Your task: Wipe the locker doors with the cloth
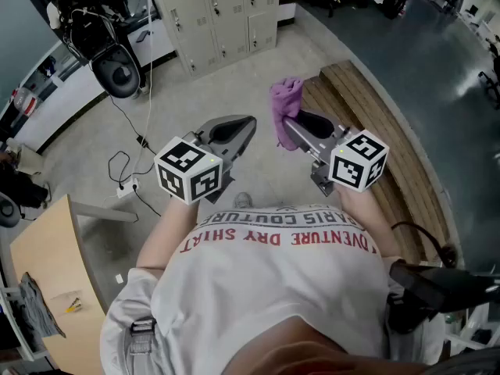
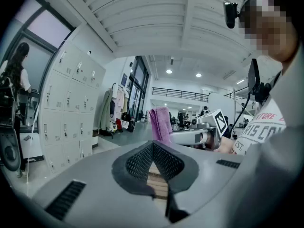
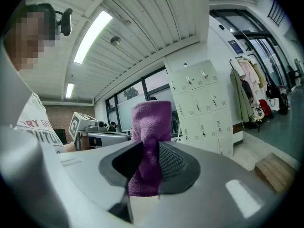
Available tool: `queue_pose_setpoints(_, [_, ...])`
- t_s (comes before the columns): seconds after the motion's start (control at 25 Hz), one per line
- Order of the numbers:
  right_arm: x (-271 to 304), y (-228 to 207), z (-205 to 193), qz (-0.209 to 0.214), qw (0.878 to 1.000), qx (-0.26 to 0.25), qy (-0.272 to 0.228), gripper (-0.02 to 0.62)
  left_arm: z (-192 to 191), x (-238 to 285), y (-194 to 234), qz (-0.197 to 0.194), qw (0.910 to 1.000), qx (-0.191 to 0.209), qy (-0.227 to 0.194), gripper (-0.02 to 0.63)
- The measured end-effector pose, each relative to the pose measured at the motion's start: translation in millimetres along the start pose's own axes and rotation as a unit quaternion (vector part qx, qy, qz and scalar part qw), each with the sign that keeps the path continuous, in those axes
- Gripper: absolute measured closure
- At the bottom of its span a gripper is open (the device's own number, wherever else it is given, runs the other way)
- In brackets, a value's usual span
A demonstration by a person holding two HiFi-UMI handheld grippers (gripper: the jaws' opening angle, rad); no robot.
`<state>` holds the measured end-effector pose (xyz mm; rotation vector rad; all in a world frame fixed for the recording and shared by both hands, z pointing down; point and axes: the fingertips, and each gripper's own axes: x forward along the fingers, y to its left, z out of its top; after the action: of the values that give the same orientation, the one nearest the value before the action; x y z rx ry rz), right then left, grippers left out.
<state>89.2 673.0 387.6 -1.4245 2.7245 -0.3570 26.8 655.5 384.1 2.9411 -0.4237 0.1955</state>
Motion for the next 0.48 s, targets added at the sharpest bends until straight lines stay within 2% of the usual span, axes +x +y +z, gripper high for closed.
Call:
queue_pose_setpoints(0.28, [-3.8, 8.3, 3.1, 0.001, 1.000, -0.001, 0.003, 0.511, 3.7, -1.9, -7.4, -0.006, 1.0000, 0.004, 0.005, 0.604])
queue_pose_setpoints(0.48, [-14.1, 19.4, -2.6, 0.002, 1.000, -0.009, 0.007, 0.511, 2.2, -9.3, -19.7, -0.007, 0.9999, 0.005, -0.008, 0.604])
